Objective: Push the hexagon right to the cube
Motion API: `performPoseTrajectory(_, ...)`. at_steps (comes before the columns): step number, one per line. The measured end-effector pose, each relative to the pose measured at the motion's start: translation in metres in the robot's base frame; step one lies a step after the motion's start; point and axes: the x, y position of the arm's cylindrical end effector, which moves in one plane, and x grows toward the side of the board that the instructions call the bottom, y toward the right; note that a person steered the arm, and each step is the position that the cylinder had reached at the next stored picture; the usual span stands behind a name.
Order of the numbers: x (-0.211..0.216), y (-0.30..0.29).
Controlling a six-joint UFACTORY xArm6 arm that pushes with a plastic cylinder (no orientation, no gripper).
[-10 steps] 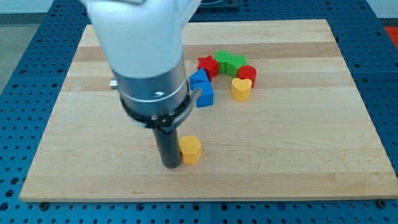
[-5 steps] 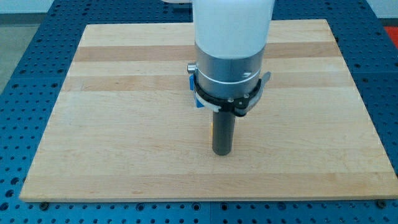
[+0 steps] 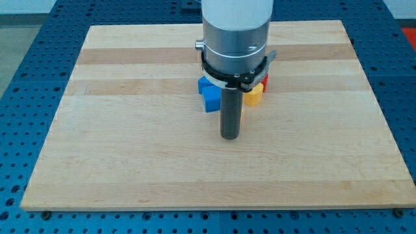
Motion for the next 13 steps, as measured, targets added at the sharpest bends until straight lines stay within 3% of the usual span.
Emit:
performPoseTrajectory(3,0.0,-0.024)
performPoseTrajectory(6,-0.017,0.01)
performPoseTrajectory(9,0.005,0.025)
performPoseTrajectory(13,-0.021,0.034)
